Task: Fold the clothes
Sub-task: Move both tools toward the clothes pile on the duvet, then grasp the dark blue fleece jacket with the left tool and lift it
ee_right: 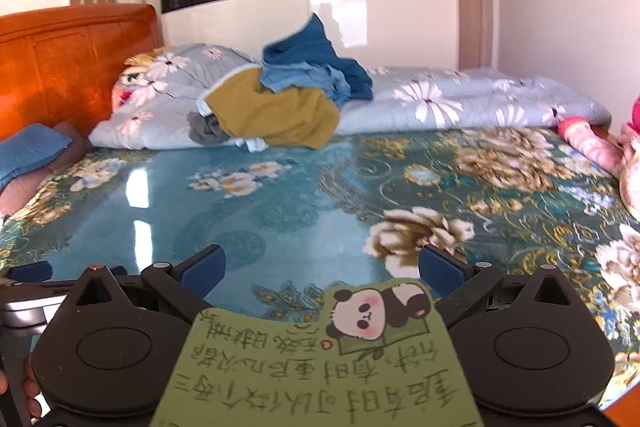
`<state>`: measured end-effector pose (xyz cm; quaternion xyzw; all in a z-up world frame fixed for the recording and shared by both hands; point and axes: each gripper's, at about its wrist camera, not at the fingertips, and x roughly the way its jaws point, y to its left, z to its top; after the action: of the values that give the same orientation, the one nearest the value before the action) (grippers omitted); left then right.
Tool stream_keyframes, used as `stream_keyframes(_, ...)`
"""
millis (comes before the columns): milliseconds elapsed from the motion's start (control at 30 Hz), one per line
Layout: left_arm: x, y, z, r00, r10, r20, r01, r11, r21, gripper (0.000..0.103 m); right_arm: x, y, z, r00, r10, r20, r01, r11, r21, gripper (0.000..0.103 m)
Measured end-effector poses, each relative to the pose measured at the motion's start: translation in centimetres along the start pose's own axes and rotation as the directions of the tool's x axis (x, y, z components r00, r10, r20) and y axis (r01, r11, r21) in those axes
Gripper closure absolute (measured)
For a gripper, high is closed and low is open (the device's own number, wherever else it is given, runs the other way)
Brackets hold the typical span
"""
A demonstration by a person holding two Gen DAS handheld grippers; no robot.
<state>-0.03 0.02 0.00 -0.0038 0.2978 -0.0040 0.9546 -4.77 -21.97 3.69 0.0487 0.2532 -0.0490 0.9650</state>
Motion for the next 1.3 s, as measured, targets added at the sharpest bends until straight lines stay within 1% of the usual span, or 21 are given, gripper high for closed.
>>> stream_keyframes(100,0.2,0.1,-0.1,1.0,-0.01,-0.01,0.01,1.0,-0.011,0.0,0.0,0.9,0.2,1.0,0.001,0.002,-0.001,1.0,-0.03,0.001)
stream_keyframes(167,-0.2,-0.1,0.1,1.0,-0.013,-0.009,0.013,1.0,0.021,0.0,0.0,1.4,0.3,1.0,0.002,0.003,-0.002,0.999,-0.051,0.001)
stream_keyframes(233,-0.1,0.5,0.3,0.998,-0.05,-0.033,0.05,0.999,0.006,0.0,-0.1,2.0,0.4,1.0,0.003,0.004,-0.002,0.997,-0.071,0.001)
stream_keyframes(333,-0.3,0.0,0.0,0.996,-0.083,-0.011,0.083,0.996,0.014,0.0,0.3,2.1,0.7,1.0,0.017,-0.009,-0.018,0.997,-0.075,0.001)
stream_keyframes(400,-0.1,-0.2,0.5,0.995,-0.103,-0.016,0.103,0.994,0.027,0.0,0.3,1.4,-0.6,0.999,0.035,-0.001,-0.035,0.996,-0.078,0.001)
stream_keyframes(500,1.0,0.1,1.0,0.99,-0.137,-0.045,0.139,0.989,0.042,0.0,1.4,1.5,0.0,1.0,0.026,-0.006,-0.027,0.997,-0.075,0.001)
stream_keyframes(567,2.2,0.5,1.4,0.983,-0.17,-0.068,0.172,0.984,0.033,0.0,2.1,1.4,0.5,1.0,0.021,-0.008,-0.021,0.997,-0.07,0.001)
stream_keyframes(633,3.5,0.7,1.9,0.978,-0.197,-0.074,0.199,0.98,0.019,0.0,2.9,1.2,0.9,1.0,0.018,-0.015,-0.019,0.998,-0.065,0.001)
stream_keyframes(767,8.4,-0.3,6.0,0.967,-0.242,-0.081,0.247,0.968,0.048,0.0,4.9,0.3,1.8,1.0,0.006,-0.028,-0.007,0.998,-0.063,0.001)
stream_keyframes(900,13.5,-1.2,10.1,0.954,-0.288,-0.089,0.295,0.952,0.079,0.0,7.5,-1.5,2.8,0.999,-0.028,-0.032,0.026,0.998,-0.051,0.001)
stream_keyframes(1067,19.9,-2.5,15.3,0.934,-0.343,-0.102,0.354,0.928,0.117,0.0,11.0,-4.6,3.7,0.998,-0.053,-0.023,0.053,0.998,0.028,0.001)
stream_keyframes(1167,23.2,-4.5,18.3,0.937,-0.34,-0.084,0.35,0.916,0.194,0.0,13.2,-6.6,3.9,0.997,-0.076,-0.028,0.078,0.994,0.076,0.001)
stream_keyframes(1200,24.4,-5.0,19.3,0.937,-0.343,-0.061,0.348,0.913,0.213,0.0,13.9,-7.2,3.9,0.996,-0.082,-0.026,0.085,0.992,0.09,0.001)
stream_keyframes(1300,27.7,-6.7,23.4,0.936,-0.352,-0.029,0.349,0.91,0.223,0.0,16.0,-9.0,3.9,0.995,-0.096,-0.02,0.097,0.988,0.124,0.001)
